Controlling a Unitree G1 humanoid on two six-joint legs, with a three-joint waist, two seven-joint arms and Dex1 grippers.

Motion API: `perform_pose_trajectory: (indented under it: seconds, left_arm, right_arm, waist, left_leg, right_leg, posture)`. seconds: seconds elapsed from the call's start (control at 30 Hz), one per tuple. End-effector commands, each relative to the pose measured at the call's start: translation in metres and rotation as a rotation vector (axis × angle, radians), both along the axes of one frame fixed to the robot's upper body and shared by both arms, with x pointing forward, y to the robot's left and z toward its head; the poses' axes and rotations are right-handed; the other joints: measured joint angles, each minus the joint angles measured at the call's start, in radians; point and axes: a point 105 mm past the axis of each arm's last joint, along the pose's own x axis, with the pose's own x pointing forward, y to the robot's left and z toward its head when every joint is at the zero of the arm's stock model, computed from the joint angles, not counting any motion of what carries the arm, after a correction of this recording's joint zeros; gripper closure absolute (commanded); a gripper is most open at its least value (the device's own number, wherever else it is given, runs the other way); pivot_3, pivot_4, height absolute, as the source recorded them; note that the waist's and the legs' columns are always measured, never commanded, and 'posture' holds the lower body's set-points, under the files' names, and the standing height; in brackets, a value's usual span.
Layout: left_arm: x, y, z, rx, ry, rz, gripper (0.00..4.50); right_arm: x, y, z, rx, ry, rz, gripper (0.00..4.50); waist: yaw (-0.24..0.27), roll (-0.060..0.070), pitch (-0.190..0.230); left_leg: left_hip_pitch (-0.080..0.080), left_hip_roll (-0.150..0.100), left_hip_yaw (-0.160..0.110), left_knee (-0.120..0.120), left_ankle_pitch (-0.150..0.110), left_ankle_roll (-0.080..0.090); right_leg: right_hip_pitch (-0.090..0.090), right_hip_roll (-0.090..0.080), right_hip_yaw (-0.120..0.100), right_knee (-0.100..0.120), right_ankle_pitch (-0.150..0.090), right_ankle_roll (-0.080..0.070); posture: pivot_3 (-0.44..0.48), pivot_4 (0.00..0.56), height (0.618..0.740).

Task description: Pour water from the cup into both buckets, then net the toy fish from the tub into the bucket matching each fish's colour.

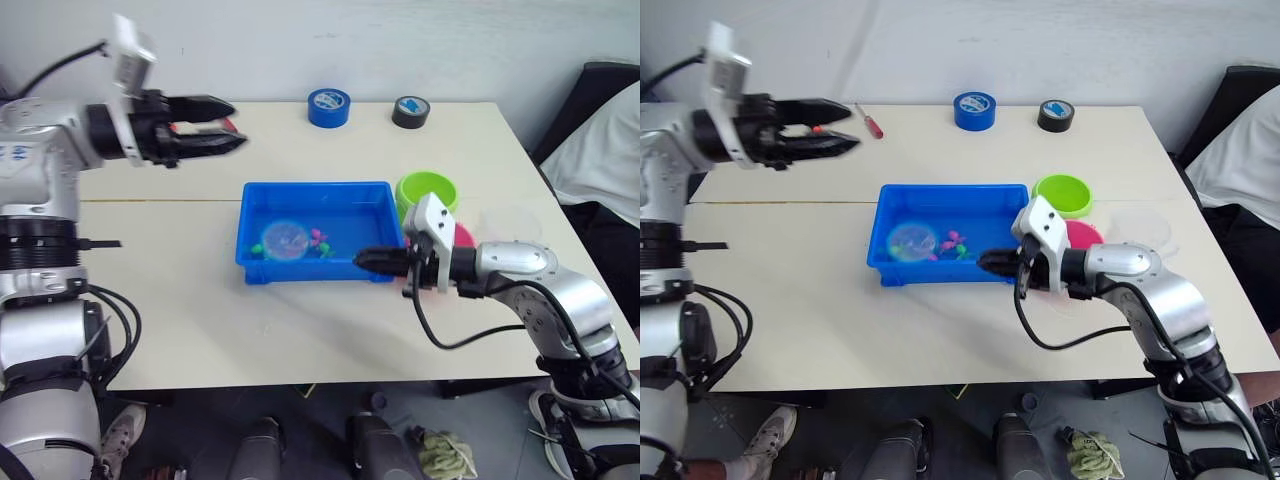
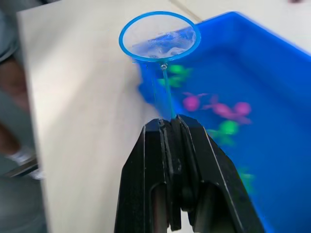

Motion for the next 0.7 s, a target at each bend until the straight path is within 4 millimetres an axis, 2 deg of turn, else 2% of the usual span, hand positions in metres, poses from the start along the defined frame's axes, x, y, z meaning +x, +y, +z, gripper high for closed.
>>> perform_pose_trajectory:
  seconds: [0.03, 0.17, 0.33, 0.43, 0.6, 0.7]
  left_arm:
    - [-0.004, 0.015, -0.008, 0.016, -0.018, 0.068, 1.47]
    - [-0.011, 0.028, -0.029, 0.031, 0.022, 0.107, 1.47]
    - [-0.022, 0.034, -0.036, 0.011, 0.045, 0.119, 1.47]
    - [-0.027, 0.034, -0.041, 0.005, 0.062, 0.123, 1.47]
    - [-0.037, 0.03, -0.072, 0.041, 0.152, 0.114, 1.47]
    - [-0.042, 0.024, -0.081, 0.056, 0.179, 0.083, 1.47]
  right_arm:
    - [0.009, -0.005, 0.023, 0.01, -0.117, -0.051, 4.5]
    - [0.022, -0.017, 0.032, -0.037, -0.201, -0.122, 4.5]
    - [0.037, -0.031, 0.031, -0.168, -0.281, -0.188, 4.5]
    - [0.045, -0.035, 0.03, -0.225, -0.327, -0.223, 4.5]
    - [0.06, -0.036, 0.022, -0.359, -0.418, -0.258, 4.5]
    - [0.064, -0.036, 0.017, -0.399, -0.439, -0.253, 4.5]
  waist:
    - [0.004, 0.0, 0.0]
    - [0.005, 0.0, 0.0]
    - [0.006, 0.0, 0.0]
    - [0.004, 0.0, 0.0]
    - [-0.007, 0.001, 0.0]
    - [-0.009, 0.001, 0.001]
  left_leg:
    - [0.0, 0.0, 0.0, 0.0, 0.0, 0.0]
    - [-0.001, -0.001, 0.0, 0.0, 0.0, 0.0]
    - [-0.001, -0.001, 0.0, 0.0, 0.0, 0.0]
    - [-0.001, -0.001, 0.001, 0.0, 0.0, 0.0]
    - [0.0, 0.0, 0.002, -0.001, 0.0, -0.001]
    - [-0.001, 0.001, 0.002, -0.001, 0.0, -0.001]
  right_leg:
    - [0.0, 0.0, 0.0, 0.0, 0.0, 0.0]
    - [0.0, -0.001, 0.0, -0.001, 0.0, 0.0]
    - [-0.001, -0.001, 0.0, -0.001, 0.0, 0.0]
    - [-0.001, -0.001, 0.001, -0.001, 0.0, 0.0]
    - [-0.002, -0.001, 0.003, 0.0, 0.0, 0.0]
    - [-0.003, 0.0, 0.003, 0.0, 0.0, 0.0]
  posture:
    - [0.0, 0.15, 0.734]
    - [0.0, 0.15, 0.734]
    - [0.0, 0.15, 0.734]
    - [0.0, 0.15, 0.734]
    - [0.0, 0.15, 0.734]
    - [0.0, 0.15, 0.734]
